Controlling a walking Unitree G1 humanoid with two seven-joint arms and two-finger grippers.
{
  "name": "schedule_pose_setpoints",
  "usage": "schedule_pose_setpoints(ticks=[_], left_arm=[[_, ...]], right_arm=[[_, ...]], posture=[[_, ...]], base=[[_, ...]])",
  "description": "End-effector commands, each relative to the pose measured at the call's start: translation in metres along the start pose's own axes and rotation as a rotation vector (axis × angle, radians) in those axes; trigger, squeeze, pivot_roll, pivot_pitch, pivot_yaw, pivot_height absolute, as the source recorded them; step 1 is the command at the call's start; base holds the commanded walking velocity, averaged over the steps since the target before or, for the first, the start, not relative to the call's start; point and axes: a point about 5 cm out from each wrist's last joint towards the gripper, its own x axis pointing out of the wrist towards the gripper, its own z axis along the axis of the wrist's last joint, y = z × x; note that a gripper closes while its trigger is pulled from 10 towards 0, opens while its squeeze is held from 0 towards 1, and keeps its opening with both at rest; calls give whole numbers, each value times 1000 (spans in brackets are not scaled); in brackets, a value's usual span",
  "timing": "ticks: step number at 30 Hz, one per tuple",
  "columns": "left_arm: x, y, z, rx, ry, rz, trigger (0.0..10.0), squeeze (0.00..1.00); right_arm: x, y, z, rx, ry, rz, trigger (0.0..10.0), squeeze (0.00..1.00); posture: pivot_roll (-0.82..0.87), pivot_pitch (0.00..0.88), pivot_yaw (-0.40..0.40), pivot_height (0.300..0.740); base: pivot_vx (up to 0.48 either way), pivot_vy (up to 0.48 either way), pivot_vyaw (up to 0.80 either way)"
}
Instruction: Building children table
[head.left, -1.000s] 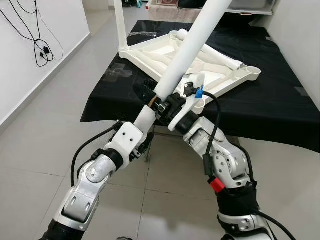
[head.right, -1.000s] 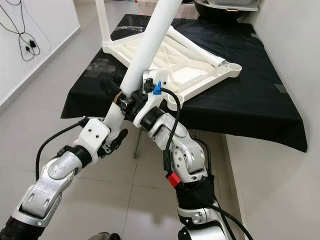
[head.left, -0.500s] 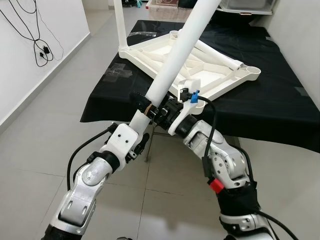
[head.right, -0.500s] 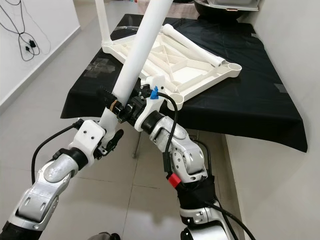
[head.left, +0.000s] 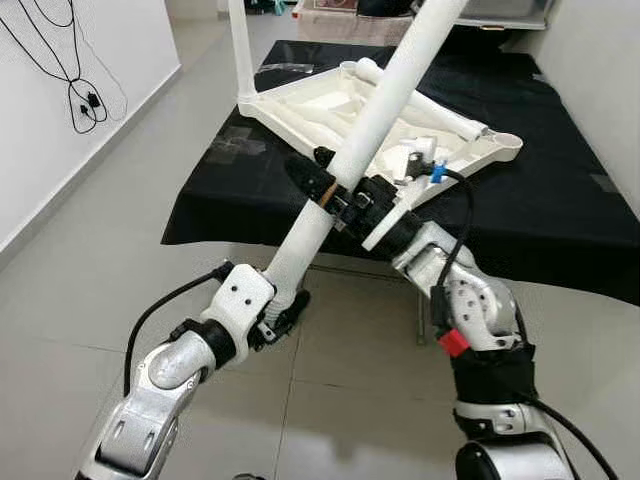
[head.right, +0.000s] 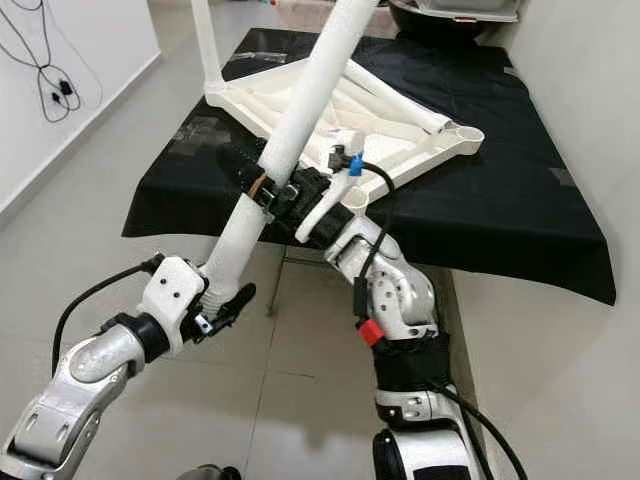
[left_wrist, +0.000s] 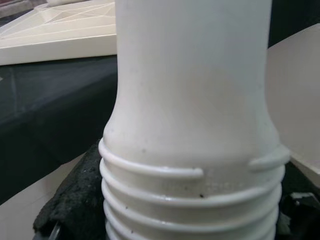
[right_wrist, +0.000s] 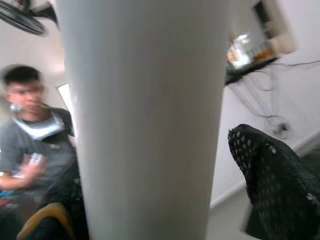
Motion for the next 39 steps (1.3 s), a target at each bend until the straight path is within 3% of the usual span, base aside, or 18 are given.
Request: schedule_pose_setpoints(ticks=[1, 6, 9, 21, 30, 31, 33, 34, 35, 39], left_arm=[[-5, 1, 3, 5, -5, -9, 10000, 0], [-6, -1, 3, -9, -6, -16, 10000, 0], [-7, -2, 3, -22, -7, -20, 10000, 0], [-11, -13, 5, -71, -8, -62, 10000, 0], [-12, -23, 4, -105, 1, -88, 10000, 0], [-12, -24, 4, -107, 2, -91, 10000, 0], [-12, -25, 4, -118, -1, -90, 10000, 0], [-12, -25, 4, -118, -1, -90, 10000, 0], [-12, -25, 4, -110, 1, -90, 10000, 0], [-13, -26, 4, -116, 4, -93, 10000, 0]], right_arm=[[0, 5, 3, 84, -18, 94, 10000, 0], [-5, 12, 7, 202, -41, 219, 10000, 0], [-7, 12, 8, 215, -44, 238, 10000, 0], [-8, 14, 10, 201, -6, 305, 10000, 0], [-3, 11, 5, 128, 40, 289, 10000, 0], [-2, 11, 3, 107, 53, 286, 9569, 0], [-1, 10, 0, 76, 71, 276, 4392, 0], [-1, 10, 0, 76, 71, 276, 4392, 0], [0, 9, 0, 67, 70, 262, 0, 0], [1, 8, 0, 50, 70, 259, 0, 0]], posture=[[112, 96, -18, 740], [113, 95, -18, 740], [113, 93, -22, 740], [111, 89, -21, 740], [113, 99, -26, 740], [113, 101, -26, 740], [114, 103, -25, 740], [114, 103, -25, 740], [112, 102, -26, 740], [113, 104, -27, 740]], base=[[0, 0, 0], [0, 0, 0], [0, 0, 0], [0, 0, 0], [0, 0, 0], [0, 0, 0], [0, 0, 0], [0, 0, 0], [0, 0, 0], [0, 0, 0]])
